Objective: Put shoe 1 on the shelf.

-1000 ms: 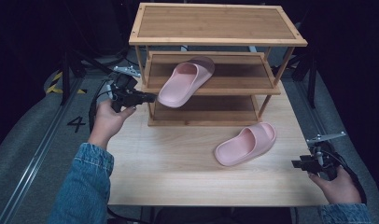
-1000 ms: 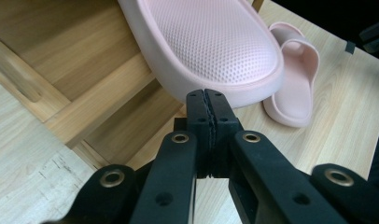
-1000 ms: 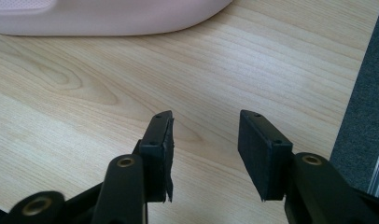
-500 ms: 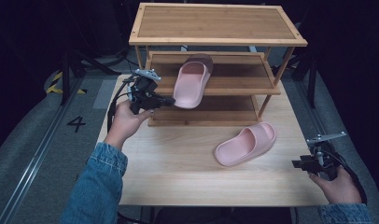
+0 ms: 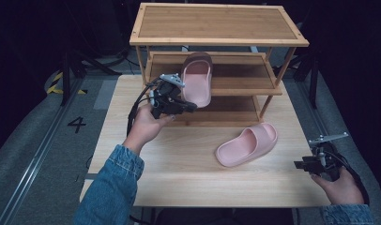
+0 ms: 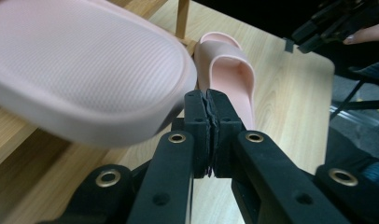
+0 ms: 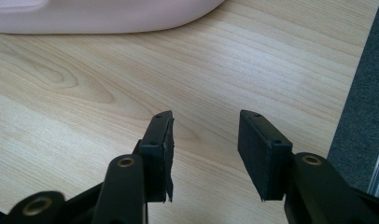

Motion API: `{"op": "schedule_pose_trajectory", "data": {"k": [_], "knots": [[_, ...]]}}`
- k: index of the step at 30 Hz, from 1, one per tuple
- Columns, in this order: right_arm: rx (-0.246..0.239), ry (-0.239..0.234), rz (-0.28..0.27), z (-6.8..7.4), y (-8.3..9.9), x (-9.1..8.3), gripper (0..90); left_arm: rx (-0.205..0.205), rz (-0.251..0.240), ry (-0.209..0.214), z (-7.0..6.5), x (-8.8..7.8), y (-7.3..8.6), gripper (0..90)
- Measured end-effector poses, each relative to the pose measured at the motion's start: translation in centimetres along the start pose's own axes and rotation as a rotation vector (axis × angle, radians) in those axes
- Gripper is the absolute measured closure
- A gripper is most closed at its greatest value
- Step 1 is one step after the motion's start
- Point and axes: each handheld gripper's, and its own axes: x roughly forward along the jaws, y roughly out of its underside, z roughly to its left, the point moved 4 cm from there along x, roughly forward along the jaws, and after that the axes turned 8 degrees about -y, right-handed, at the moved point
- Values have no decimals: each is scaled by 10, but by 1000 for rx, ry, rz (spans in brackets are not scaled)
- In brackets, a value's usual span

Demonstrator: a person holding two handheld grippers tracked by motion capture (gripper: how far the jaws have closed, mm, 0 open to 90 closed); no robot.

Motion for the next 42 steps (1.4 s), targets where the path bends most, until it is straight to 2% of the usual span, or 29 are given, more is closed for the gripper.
{"op": "schedule_pose_trajectory", "data": {"k": [4,5,7,12,19,21,24,25,26,30,31,33,34,38,41,42], "knots": [[-6,-1,-3,1,-1,0,563,-20,0,-15,2,7,-5,870],[0,-1,-1,1,0,0,563,-20,6,-51,4,11,-8,870],[0,-2,0,-1,0,1,563,-31,8,-67,7,14,-12,870],[2,-3,1,-2,1,2,563,-46,10,-83,21,24,-21,860],[2,-8,6,-3,1,3,562,-67,6,-97,36,31,-27,841],[5,-7,5,-3,1,3,563,-89,-8,-73,37,32,-27,841],[3,-7,6,-5,1,4,562,-89,-9,-64,37,32,-27,818],[3,-7,6,-5,1,4,562,-92,-9,-57,37,32,-27,818],[4,-8,5,-4,1,4,562,-87,0,-52,34,30,-27,766],[4,-10,-1,-4,-1,3,562,-63,9,-36,26,24,-24,764],[4,-14,-4,-3,-2,3,562,-47,18,-29,19,18,-22,753],[-2,-18,-3,0,-3,3,561,-49,34,-16,10,10,-18,712],[-2,-18,-3,0,-3,3,561,-49,34,-16,10,10,-18,709],[-21,-17,3,5,-7,4,558,-34,32,-11,-8,-10,-7,697],[-45,-15,-1,13,-10,3,558,-9,39,-19,-15,-17,1,683],[-56,-16,-3,16,-12,3,558,-18,38,-16,-18,-20,3,682]]}}
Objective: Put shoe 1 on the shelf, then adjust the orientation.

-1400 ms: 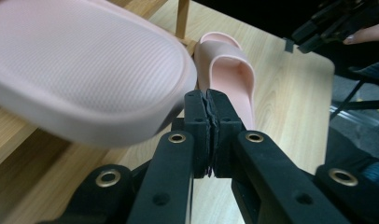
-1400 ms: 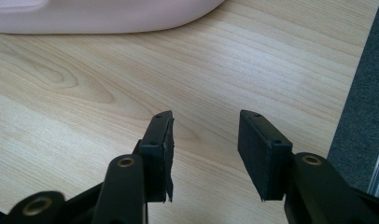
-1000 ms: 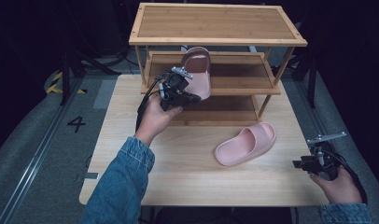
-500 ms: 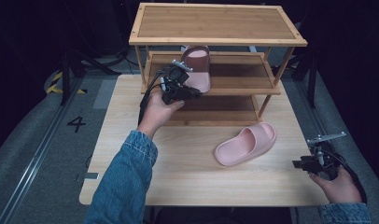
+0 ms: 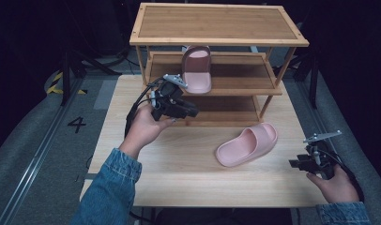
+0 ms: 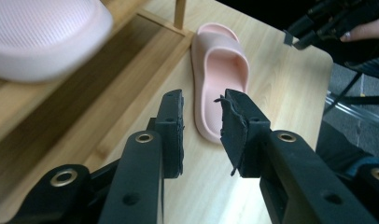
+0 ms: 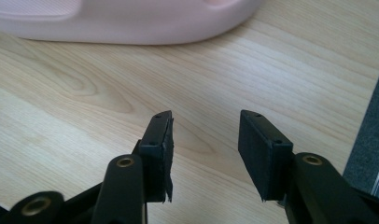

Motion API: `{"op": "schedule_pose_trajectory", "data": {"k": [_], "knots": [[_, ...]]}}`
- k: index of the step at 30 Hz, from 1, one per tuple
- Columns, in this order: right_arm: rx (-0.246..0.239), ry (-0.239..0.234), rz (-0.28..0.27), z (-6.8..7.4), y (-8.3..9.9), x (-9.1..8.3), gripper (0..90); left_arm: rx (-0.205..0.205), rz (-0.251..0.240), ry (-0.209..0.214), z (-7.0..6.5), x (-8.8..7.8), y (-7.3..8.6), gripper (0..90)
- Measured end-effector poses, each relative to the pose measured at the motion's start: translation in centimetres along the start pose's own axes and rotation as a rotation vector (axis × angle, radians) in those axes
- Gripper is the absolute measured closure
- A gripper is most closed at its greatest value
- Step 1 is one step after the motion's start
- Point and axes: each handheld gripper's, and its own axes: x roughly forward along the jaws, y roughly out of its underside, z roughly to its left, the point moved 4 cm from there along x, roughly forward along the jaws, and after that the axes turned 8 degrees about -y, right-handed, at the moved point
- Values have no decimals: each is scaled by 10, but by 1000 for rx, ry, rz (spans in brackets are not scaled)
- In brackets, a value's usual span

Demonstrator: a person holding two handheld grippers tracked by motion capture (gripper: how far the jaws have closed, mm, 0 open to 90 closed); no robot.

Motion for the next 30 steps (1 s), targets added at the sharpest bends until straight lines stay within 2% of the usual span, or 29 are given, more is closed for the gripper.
{"op": "schedule_pose_trajectory", "data": {"k": [5,9,10,13,18,21,24,26,28,30], "knots": [[-32,-8,2,12,-7,1,556,-21,1,6,-6,-10,19,676],[-57,-22,-1,20,-11,2,557,-44,17,-21,-6,-11,37,674],[-57,-22,-1,20,-11,2,557,-44,17,-21,-6,-11,37,672],[-90,-39,-8,32,-16,3,556,-68,24,-44,-6,-11,54,658],[-109,-63,-14,42,-20,4,553,-101,29,-81,-5,-9,80,646],[-150,-97,-19,58,-26,6,551,-104,35,-105,-8,-10,100,627],[-174,-119,-35,65,-30,8,553,-109,31,-100,-9,-11,109,620],[-187,-142,-38,72,-33,14,554,-118,39,-117,-7,-12,117,614],[-204,-145,-17,81,-35,21,567,-129,53,-123,-4,-10,127,601],[-211,-146,-17,83,-36,24,570,-119,67,-139,-1,-9,132,597]]}}
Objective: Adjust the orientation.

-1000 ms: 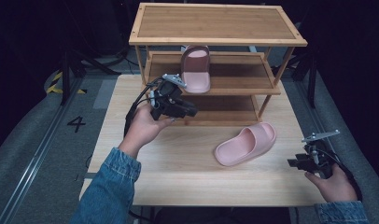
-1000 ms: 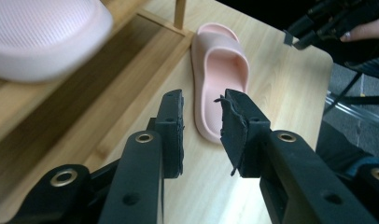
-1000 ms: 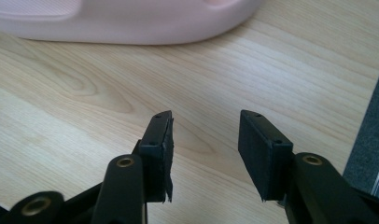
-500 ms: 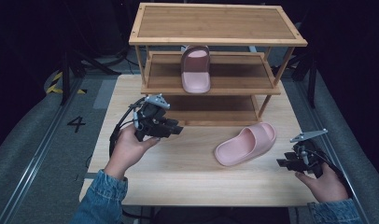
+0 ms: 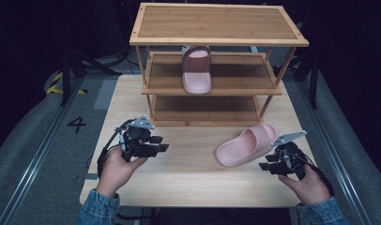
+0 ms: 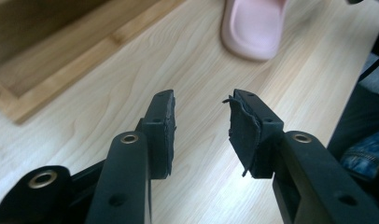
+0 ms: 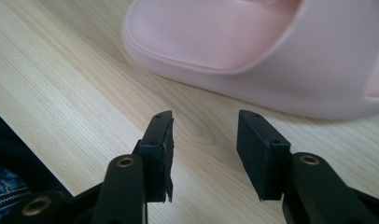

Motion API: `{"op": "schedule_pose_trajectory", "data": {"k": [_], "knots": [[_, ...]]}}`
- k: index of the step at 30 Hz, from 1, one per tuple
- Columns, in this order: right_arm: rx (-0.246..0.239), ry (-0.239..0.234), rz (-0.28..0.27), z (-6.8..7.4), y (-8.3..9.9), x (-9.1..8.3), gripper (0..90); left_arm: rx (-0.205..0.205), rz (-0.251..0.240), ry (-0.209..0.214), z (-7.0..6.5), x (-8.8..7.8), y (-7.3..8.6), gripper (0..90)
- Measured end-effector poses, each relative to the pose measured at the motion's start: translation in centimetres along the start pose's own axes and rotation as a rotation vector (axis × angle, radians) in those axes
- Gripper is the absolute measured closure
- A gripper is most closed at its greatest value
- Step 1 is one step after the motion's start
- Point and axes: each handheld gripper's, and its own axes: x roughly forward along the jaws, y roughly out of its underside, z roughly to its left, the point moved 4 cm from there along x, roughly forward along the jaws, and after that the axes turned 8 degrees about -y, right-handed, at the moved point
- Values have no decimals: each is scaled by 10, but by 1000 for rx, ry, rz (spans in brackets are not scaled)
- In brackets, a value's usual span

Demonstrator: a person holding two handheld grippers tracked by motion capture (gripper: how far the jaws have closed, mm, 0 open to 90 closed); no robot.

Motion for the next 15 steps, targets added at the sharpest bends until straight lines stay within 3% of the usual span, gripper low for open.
{"op": "schedule_pose_trajectory", "data": {"k": [2,3,8,11,15], "knots": [[-10,-12,7,5,-3,6,577,0,26,-23,5,6,8,577],[-20,-14,8,7,-6,10,581,-4,39,-6,10,12,15,556],[-30,-27,14,13,-13,17,619,-34,9,-28,23,19,28,538],[-23,-33,16,13,-18,23,762,-67,-7,-99,37,25,43,531],[-29,-37,1,12,-25,26,852,-99,10,-132,51,30,53,516]]}}
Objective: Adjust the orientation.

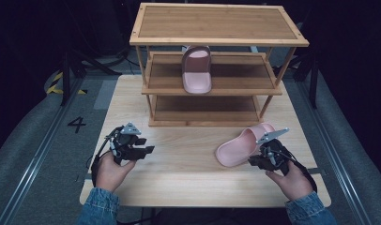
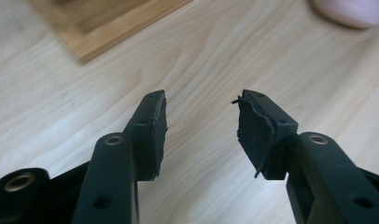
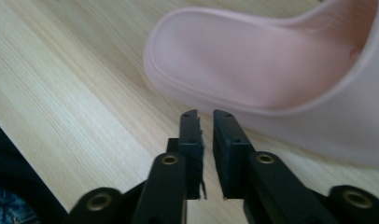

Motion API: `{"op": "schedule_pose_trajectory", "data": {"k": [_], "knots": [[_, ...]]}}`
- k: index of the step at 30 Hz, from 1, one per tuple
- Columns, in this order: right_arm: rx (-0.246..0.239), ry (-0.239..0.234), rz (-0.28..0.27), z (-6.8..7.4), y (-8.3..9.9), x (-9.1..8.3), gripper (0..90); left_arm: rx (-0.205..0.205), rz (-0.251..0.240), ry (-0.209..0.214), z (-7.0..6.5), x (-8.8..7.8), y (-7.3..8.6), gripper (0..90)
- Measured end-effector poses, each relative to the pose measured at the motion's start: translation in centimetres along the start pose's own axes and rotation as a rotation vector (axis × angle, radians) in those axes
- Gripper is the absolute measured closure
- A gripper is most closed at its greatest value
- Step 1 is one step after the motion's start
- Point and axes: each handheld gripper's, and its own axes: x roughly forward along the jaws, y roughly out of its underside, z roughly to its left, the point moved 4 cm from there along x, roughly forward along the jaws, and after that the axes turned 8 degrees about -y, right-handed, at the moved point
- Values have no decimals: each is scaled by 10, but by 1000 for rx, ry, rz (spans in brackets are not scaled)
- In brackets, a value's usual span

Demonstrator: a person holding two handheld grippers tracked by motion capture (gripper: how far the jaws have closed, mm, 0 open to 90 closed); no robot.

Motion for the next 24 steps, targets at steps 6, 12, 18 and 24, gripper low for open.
{"op": "schedule_pose_trajectory", "data": {"k": [6,12,18,24], "knots": [[-11,-17,-3,-3,-27,14,900,-53,2,-18,7,5,7,454],[-38,-24,29,1,-49,37,900,-43,3,-67,9,8,13,409],[-56,-27,58,4,-70,55,900,-28,7,-80,9,9,21,389],[-64,-37,89,6,-91,79,900,-8,24,-106,7,8,27,390]]}}
